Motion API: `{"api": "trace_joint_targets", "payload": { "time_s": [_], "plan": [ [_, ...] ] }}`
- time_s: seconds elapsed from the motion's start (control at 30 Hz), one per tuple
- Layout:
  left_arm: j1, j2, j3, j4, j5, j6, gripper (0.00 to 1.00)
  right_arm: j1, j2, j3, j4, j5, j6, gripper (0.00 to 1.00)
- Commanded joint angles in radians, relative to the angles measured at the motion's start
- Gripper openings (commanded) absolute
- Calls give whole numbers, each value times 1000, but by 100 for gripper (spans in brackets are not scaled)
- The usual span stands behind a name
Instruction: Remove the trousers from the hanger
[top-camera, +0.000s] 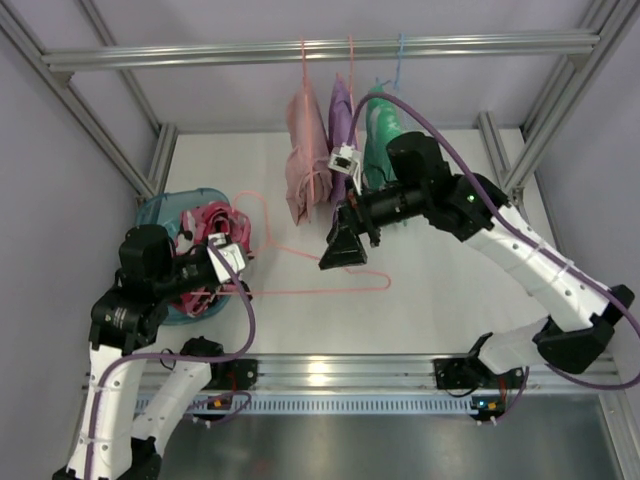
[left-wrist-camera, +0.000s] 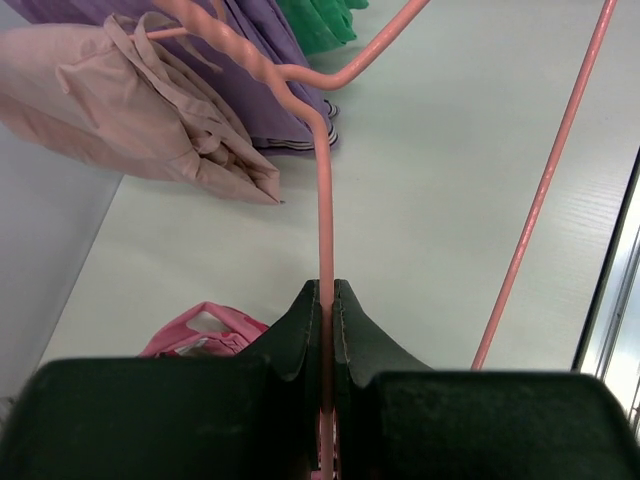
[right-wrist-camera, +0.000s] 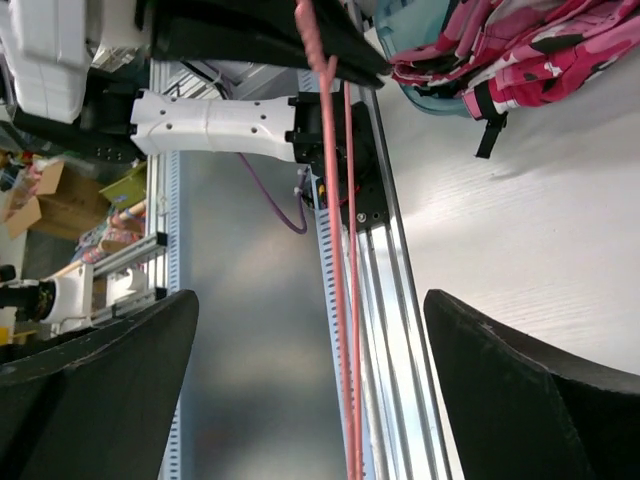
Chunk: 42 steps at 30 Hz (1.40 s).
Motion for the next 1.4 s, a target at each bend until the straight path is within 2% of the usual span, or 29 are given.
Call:
{"api": "trace_joint_targets", "payload": {
  "time_s": [0.0,0.07,0.27,0.33,0.67,0.8,0.83,0.93,0.97,1.07,1.1,1.13,1.2,1.23,1.27,1.33,1.37],
  "plan": [
    [3,43,71,51,33,-33,0,5,-93,-58,-13,33,-58,94],
    [3,65,91,53,43,-39,0,5,-125,-96,-29,59,-93,86],
    [3,91,110,53,57,-52,0,5,-178,-171,-18,105,-113,76],
    [3,92,108,51,62,-52,0,7,-178,-173,-15,111,-117,74],
    [3,96,116,53,60,-62,0,11,-152,-176,-38,123,-165,51],
    [3,100,114,53,60,-72,0,22,-164,-188,-46,142,-183,49],
    [3,100,114,51,62,-73,0,20,-167,-190,-47,142,-186,45],
    [3,102,118,53,65,-81,0,20,-173,-196,-49,134,-188,20],
    [3,100,121,53,65,-84,0,22,-173,-195,-50,130,-189,0],
    [3,94,122,88,39,-130,0,22,-178,-178,-58,90,-196,0],
    [3,92,122,96,34,-140,5,22,-179,-172,-57,85,-194,0],
    [3,88,124,105,27,-172,29,22,-182,-170,-50,87,-186,0],
    [3,79,125,129,25,-208,51,20,-202,-170,-43,105,-186,0],
    [3,74,127,137,27,-251,70,20,-210,-176,-35,113,-186,0],
    [3,62,127,151,22,-281,82,20,-227,-178,-32,119,-186,0],
    [3,50,131,200,20,-375,98,17,-245,-190,-26,123,-179,0],
    [3,36,134,221,19,-419,98,11,-267,-195,-24,126,-177,0]
  ]
}}
